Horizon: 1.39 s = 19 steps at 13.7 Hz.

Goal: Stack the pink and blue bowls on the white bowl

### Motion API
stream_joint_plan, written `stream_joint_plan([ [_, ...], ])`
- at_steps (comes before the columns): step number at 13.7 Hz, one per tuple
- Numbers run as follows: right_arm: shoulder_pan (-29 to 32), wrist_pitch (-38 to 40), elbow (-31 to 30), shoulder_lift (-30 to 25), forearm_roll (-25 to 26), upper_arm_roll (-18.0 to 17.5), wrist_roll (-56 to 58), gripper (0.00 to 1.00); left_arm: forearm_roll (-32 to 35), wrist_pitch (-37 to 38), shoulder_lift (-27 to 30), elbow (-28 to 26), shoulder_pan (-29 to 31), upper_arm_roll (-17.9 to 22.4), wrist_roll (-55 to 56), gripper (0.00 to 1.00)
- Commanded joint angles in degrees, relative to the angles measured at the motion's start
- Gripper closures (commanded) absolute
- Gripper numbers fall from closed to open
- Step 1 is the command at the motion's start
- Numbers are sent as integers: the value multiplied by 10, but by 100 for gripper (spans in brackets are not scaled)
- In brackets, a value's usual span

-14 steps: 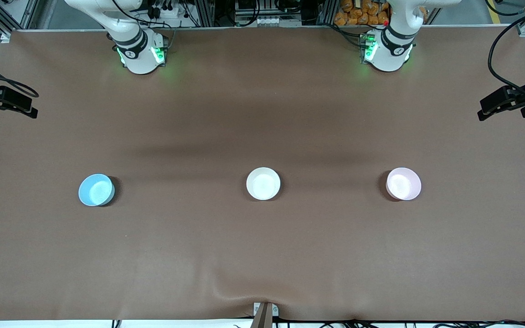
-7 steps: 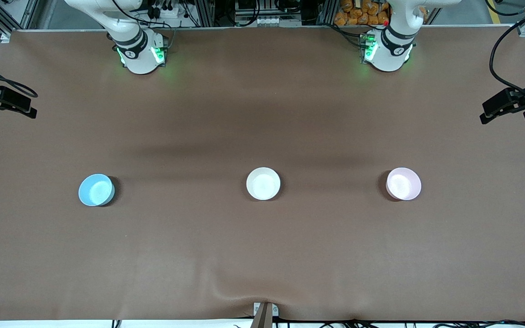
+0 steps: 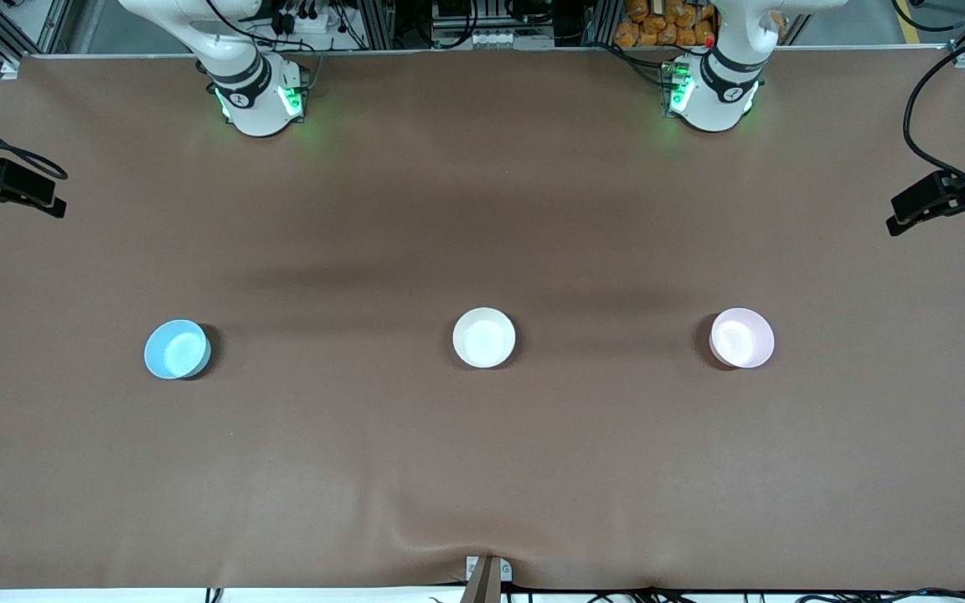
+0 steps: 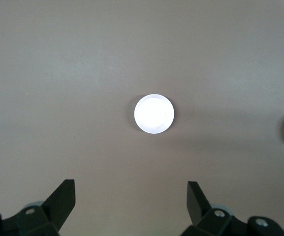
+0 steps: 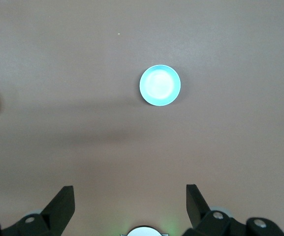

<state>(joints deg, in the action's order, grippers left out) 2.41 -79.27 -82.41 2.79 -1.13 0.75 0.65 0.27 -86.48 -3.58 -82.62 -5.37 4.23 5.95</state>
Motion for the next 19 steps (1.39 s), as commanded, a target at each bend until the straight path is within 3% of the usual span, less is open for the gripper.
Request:
stream_joint_plan([
  [1, 5, 4, -3, -9, 0, -2, -1, 0, 0, -12, -8, 5, 7, -1, -5, 0],
  [10, 5, 5, -3, -8, 1, -2, -1, 0, -1, -69, -50, -6, 8, -3, -6, 0],
  [15, 5, 5, -3, -8, 1, -2, -1, 0, -1, -187, -56, -87, 7, -3, -5, 0],
  [19, 5, 6, -3, -8, 1, -2, -1, 0, 0, -240, -69, -143, 3, -5, -7, 0],
])
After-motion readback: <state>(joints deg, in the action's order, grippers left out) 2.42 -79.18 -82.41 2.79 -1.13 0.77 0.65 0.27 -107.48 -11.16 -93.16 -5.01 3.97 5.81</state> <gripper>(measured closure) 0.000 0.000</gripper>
